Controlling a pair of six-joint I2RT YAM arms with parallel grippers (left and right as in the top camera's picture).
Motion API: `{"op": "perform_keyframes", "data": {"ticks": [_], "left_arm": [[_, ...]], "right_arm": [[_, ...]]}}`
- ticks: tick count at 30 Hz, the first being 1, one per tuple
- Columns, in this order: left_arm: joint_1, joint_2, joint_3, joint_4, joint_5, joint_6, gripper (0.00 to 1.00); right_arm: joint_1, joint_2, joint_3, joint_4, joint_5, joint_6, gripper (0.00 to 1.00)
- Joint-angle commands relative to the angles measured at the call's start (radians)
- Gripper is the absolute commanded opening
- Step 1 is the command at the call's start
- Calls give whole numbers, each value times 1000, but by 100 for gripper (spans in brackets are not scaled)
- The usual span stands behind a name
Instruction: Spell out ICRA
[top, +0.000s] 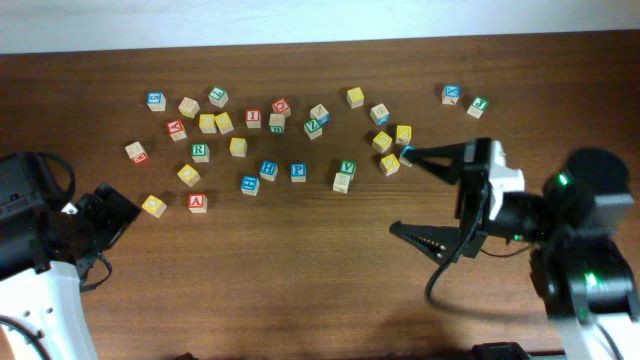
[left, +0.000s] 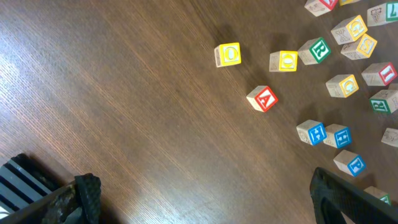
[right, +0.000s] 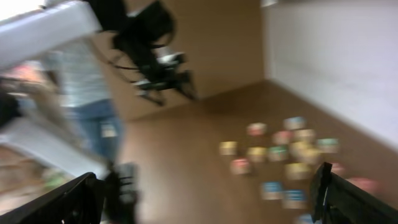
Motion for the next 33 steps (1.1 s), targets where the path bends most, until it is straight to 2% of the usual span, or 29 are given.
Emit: {"op": "perform_keyframes", "data": {"ticks": [1, 3, 5, 7, 10, 12, 14, 15, 17, 19, 25, 27, 30, 33], "left_arm": [[6, -3, 3, -2, 4, -12, 99], [6, -3, 3, -2, 4, -13, 99], [6, -3, 3, -2, 4, -13, 99], [6, -3, 3, 1, 4, -13, 99], [6, -3, 3, 2, 9, -13, 99], [6, -3, 3, 5, 37, -12, 99], [6, -3, 3, 32, 38, -13, 99], [6, -3, 3, 45, 37, -13, 99], [6, -3, 3, 62, 33, -13, 99], [6, -3, 3, 68, 14, -12, 99], [6, -3, 3, 2, 26, -8, 99], [2, 2, 3, 11, 64, 55, 99], [-2, 22, 2, 20, 70, 89, 99], [-2, 45, 1, 28, 71, 100, 99]], "right_arm": [[2, 95, 11, 2, -214, 171, 98], [2, 163, 11, 31, -200, 193, 98], [6, 229, 11, 30, 4, 368, 98], [33, 246, 11, 23, 164, 391, 99], [155, 246, 12, -110, 719, 425, 99], [241, 265, 26, -208, 936, 482, 99], [275, 338, 131, -362, 932, 481, 98], [295, 391, 218, -473, 940, 436, 97], [349, 497, 374, -652, 1043, 414, 97], [420, 610, 502, -750, 1125, 411, 99], [512, 666, 529, -789, 979, 415, 98], [512, 666, 527, -739, 982, 417, 98], [512, 680, 527, -620, 990, 524, 98], [510, 683, 527, -557, 994, 528, 98]]}}
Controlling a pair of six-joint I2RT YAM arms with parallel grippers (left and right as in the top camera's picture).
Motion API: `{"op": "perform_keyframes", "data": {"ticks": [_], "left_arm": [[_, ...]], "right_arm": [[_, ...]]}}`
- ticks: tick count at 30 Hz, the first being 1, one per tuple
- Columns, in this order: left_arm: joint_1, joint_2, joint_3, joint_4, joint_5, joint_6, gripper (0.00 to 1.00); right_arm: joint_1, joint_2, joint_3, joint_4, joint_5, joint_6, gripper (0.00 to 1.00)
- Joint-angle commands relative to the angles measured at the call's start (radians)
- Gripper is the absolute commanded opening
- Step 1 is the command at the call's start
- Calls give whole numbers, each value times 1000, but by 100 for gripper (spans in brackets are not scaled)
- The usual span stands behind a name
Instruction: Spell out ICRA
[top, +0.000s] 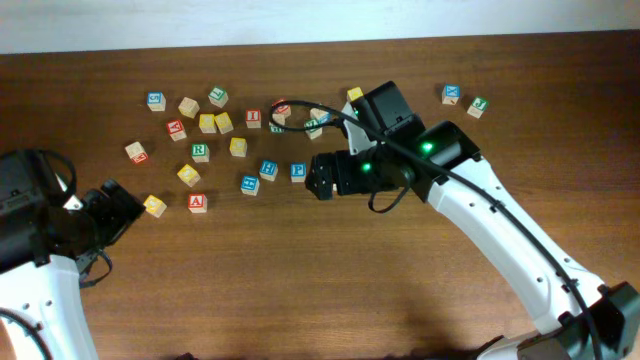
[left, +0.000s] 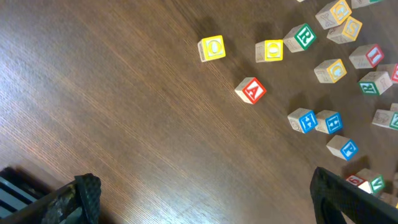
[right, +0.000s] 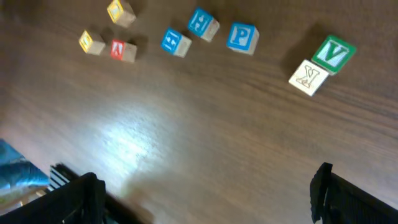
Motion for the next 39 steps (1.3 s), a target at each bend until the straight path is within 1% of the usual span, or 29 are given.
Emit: {"op": "perform_keyframes", "data": {"ticks": [1, 3, 6, 7, 9, 10, 11, 14, 17, 20, 22, 23, 25, 27, 30, 32, 34, 35, 37, 39], "left_arm": [[-2, 30, 2, 10, 11, 32, 99], [-2, 56, 2, 22, 11, 32, 99], [-2, 72, 2, 26, 21, 32, 99], [-2, 73, 2, 31, 22, 32, 99], [-2, 73, 2, 31, 23, 32, 99], [-2, 73, 2, 31, 35, 33, 99], [-2, 73, 2, 29, 63, 36, 99], [-2, 73, 2, 23, 163, 121, 99], [-2, 73, 2, 3, 179, 138, 99], [-3, 73, -9, 12, 180, 138, 100], [-3, 73, -27, 12, 180, 158, 97], [-3, 73, -37, 11, 180, 192, 97], [-14, 74, -49, 7, 180, 245, 98], [-50, 75, -50, 16, 179, 251, 98], [-111, 75, -50, 51, 175, 250, 99], [-140, 77, -50, 96, 175, 246, 99], [-142, 104, -50, 135, 166, 165, 99], [-143, 121, -50, 144, 169, 158, 100], [-143, 186, -50, 150, 168, 159, 100], [-143, 237, -50, 155, 168, 159, 100]], "right_arm": [[-1, 10, 19, 53, 3, 27, 98], [-28, 10, 20, 83, 60, 28, 98], [-84, 8, 20, 81, 58, 47, 98], [-112, 3, 20, 79, 27, 46, 98], [-147, 3, 20, 52, -105, 46, 98], [-160, 3, 20, -6, -202, 46, 99], [-163, 3, 20, -50, -229, 46, 99], [-155, 3, 20, -85, -227, 45, 98], [-146, 4, 20, -85, -223, 46, 98], [-146, 5, 20, -85, -120, 46, 98], [-155, 5, 20, -81, 72, 46, 98], [-169, 5, 20, -82, 111, 47, 98], [-208, 5, 20, -79, 114, 47, 98], [-279, 5, 20, -79, 119, 47, 98], [-347, 5, 20, -93, 118, 47, 98], [-350, 5, 20, -104, 118, 46, 98], [-350, 6, 19, -111, 119, 46, 98], [-350, 6, 19, -111, 124, 46, 98], [-350, 6, 19, -112, 260, 46, 98], [-350, 6, 19, -110, 302, 47, 98]]}}
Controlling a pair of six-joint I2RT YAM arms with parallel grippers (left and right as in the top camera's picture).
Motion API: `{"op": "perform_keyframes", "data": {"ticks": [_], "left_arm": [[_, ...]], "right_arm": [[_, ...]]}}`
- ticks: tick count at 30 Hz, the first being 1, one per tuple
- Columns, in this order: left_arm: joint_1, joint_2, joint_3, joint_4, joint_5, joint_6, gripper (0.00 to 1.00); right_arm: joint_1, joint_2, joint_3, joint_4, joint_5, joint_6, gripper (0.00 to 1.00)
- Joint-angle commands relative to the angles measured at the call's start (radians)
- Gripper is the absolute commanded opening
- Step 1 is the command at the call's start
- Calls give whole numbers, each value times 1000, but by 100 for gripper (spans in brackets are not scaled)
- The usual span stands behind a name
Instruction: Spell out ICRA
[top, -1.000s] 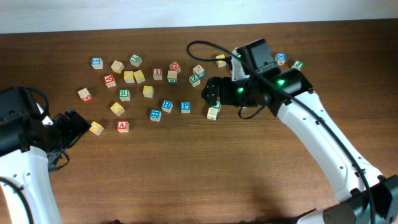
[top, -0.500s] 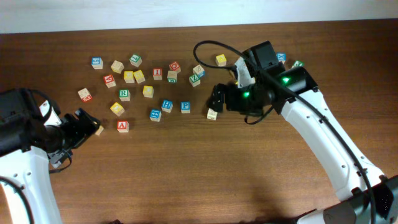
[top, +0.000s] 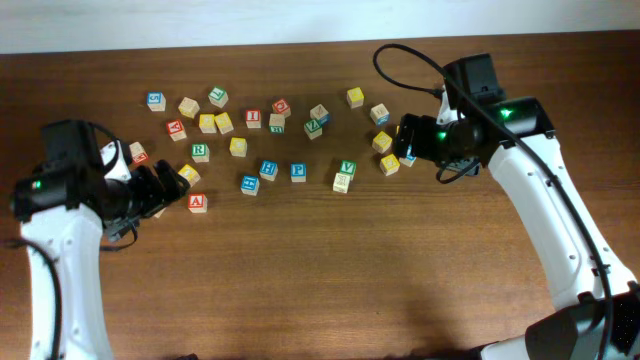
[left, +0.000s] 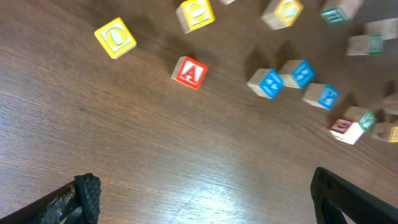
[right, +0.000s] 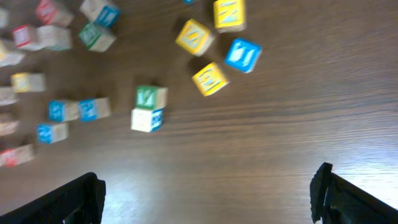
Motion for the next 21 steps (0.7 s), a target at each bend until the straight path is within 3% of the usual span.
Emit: {"op": "perform_keyframes", "data": {"ticks": [1, 13, 16, 17, 21], "left_arm": [[-2, 93, -7, 14, 4, -14, 100], [-29, 175, -7, 175, 0, 28, 100], [-34, 175, -7, 236, 104, 48, 97], [-55, 175, 4, 289, 159, 61, 90], [-162, 175, 189, 262, 109, 58, 95]], "right_arm": [[-2, 3, 15, 2, 95, 5, 98], [-2, 7, 15, 13, 91, 5, 98], [-2, 7, 15, 20, 65, 5, 98], [-2, 7, 15, 29, 62, 5, 98], [-4, 7, 15, 35, 206, 5, 98]]}}
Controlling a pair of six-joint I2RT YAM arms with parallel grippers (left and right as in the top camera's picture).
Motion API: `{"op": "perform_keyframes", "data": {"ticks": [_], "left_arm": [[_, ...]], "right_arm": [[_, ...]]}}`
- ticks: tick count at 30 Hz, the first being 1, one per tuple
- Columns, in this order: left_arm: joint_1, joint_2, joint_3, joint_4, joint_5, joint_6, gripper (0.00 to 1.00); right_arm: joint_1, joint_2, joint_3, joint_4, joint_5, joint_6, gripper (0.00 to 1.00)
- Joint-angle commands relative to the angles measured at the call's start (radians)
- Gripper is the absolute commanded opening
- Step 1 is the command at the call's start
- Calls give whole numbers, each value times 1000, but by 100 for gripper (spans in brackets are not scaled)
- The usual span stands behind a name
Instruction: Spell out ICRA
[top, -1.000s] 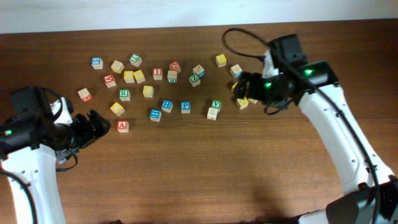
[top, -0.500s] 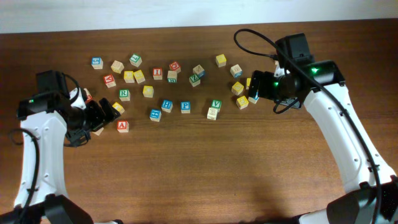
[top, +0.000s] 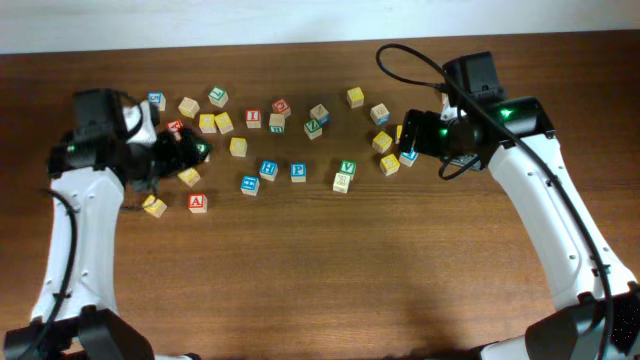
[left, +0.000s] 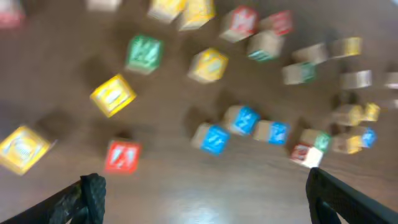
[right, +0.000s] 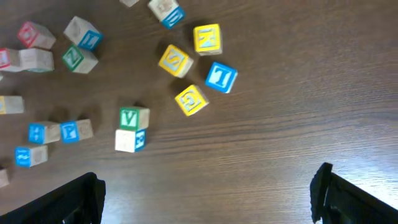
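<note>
Small wooden letter blocks lie scattered across the far half of the brown table (top: 320, 270). The red A block (top: 197, 202) sits at the front left of the scatter and shows blurred in the left wrist view (left: 122, 155). A red I block (top: 253, 118) lies in the back row. My left gripper (top: 185, 153) hovers open over the left blocks, near a green block (left: 144, 53), its jaws (left: 202, 199) holding nothing. My right gripper (top: 410, 135) hangs open over the right cluster, its jaws (right: 205, 193) also with nothing between them.
Under the right wrist lie a yellow K (right: 206, 38), a yellow S (right: 174, 61), a blue L (right: 221, 77) and a green V (right: 133, 117). A yellow block (top: 153, 206) sits left of the A. Two blocks (top: 452, 94) lie apart at the far right.
My left gripper has moved from beside the red A block toward the back, over the blocks near the green one. The right gripper has shifted only slightly. No block has moved.
At first my left gripper sat low at the table's left edge and the right one was raised at the right. Then the right reached over the middle blocks. Later it was over the right cluster and the left near the A. Both stayed open.
</note>
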Motion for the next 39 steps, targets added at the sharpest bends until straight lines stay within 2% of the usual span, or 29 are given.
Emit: {"op": "perform_keyframes", "data": {"ticks": [1, 3, 6, 8, 11, 13, 15, 18, 20, 23, 25, 27, 28, 29, 30, 31, 34, 39], "left_arm": [[-116, 4, 209, -50, -82, 17, 95], [-222, 50, 348, -146, -222, 7, 97], [-280, 237, 610, -351, -250, 27, 100], [-284, 323, 676, -280, -269, 74, 100], [-285, 386, 676, -168, -330, 70, 100], [-287, 445, 676, -142, -333, 70, 96], [-306, 505, 676, -110, -349, 71, 86], [-360, 574, 676, -34, -488, 69, 89], [-381, 628, 676, -6, -584, -72, 90], [-383, 692, 676, 74, -583, -88, 71], [-382, 723, 676, 105, -579, -88, 70], [-382, 751, 676, 112, -578, -88, 60], [-382, 764, 676, 113, -579, -88, 59], [-382, 775, 675, 114, -579, -88, 54], [-382, 783, 675, 117, -574, -88, 44], [-382, 791, 674, 117, -571, -88, 44], [-380, 834, 674, 117, -563, -84, 54], [-380, 866, 674, 142, -515, -84, 55]], "right_arm": [[-8, 7, 15, 0, 170, 5, 98], [-28, 7, 15, 11, 244, 5, 98], [-78, 7, 15, 26, 283, 5, 98], [-95, 7, 15, 26, 283, 5, 98], [-95, 7, 15, 26, 283, 5, 98], [-95, 7, 15, 26, 283, 5, 98], [-95, 7, 15, 26, 283, 5, 98], [-95, 7, 15, 26, 283, 5, 98], [-95, 7, 15, 26, 283, 5, 98], [-95, 7, 15, 26, 283, 5, 98], [-95, 7, 15, 26, 283, 5, 98], [-95, 7, 15, 26, 283, 5, 98], [-95, 7, 15, 26, 283, 5, 98], [-95, 7, 15, 26, 283, 5, 98], [-95, 7, 15, 26, 283, 5, 98], [-95, 7, 15, 26, 283, 5, 98], [-95, 7, 15, 26, 283, 5, 98], [-95, 7, 15, 26, 283, 5, 98]]}}
